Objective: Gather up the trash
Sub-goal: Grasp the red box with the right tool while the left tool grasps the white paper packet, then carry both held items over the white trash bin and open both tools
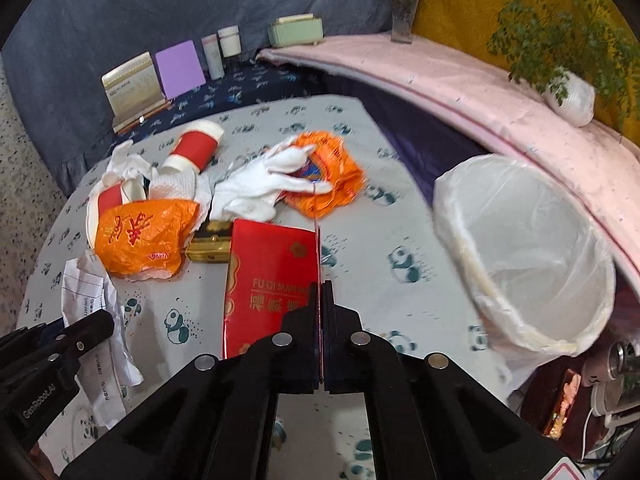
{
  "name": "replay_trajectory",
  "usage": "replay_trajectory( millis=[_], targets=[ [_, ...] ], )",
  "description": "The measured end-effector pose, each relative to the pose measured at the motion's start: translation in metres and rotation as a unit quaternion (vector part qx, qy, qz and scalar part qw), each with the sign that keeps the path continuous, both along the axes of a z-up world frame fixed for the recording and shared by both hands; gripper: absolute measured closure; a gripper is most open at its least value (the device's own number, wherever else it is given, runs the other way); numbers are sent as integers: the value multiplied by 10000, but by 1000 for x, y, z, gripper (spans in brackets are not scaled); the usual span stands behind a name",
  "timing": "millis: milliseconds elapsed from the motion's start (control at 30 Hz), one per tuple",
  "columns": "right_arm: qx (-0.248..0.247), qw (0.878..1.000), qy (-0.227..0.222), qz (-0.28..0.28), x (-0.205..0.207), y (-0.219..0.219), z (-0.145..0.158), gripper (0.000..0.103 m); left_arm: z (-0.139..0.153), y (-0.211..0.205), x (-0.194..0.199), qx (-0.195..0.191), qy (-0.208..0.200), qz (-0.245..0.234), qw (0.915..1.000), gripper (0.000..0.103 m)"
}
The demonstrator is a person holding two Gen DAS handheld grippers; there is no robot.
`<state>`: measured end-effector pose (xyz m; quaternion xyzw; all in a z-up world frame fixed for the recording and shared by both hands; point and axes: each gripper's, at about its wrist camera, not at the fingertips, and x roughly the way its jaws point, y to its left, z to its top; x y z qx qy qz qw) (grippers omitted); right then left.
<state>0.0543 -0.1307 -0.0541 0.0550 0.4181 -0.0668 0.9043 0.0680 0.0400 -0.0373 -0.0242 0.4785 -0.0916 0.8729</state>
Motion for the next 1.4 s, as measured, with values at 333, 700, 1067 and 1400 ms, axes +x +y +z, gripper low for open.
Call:
replay_trajectory(
  millis=[333, 700, 1067, 1400],
  targets=[
    [-33, 9968, -606, -511, -39, -46, 50, 102, 30, -45, -22, 20, -415, -570, 9975, 82],
    [-117, 9865, -963, -1321, -71, -117, 72, 102, 45, -121, -27, 54, -617, -1324, 9893, 82],
    [-189, 9754, -962, -1975, -74, -187, 64, 102, 42, -203, -15, 94, -676, -1934, 9787, 82],
    [-81, 9705, -774, -2282, -57, -228, 39, 102, 24, -258, 11, -85, -549, -2285, 9720, 82]
  ],
)
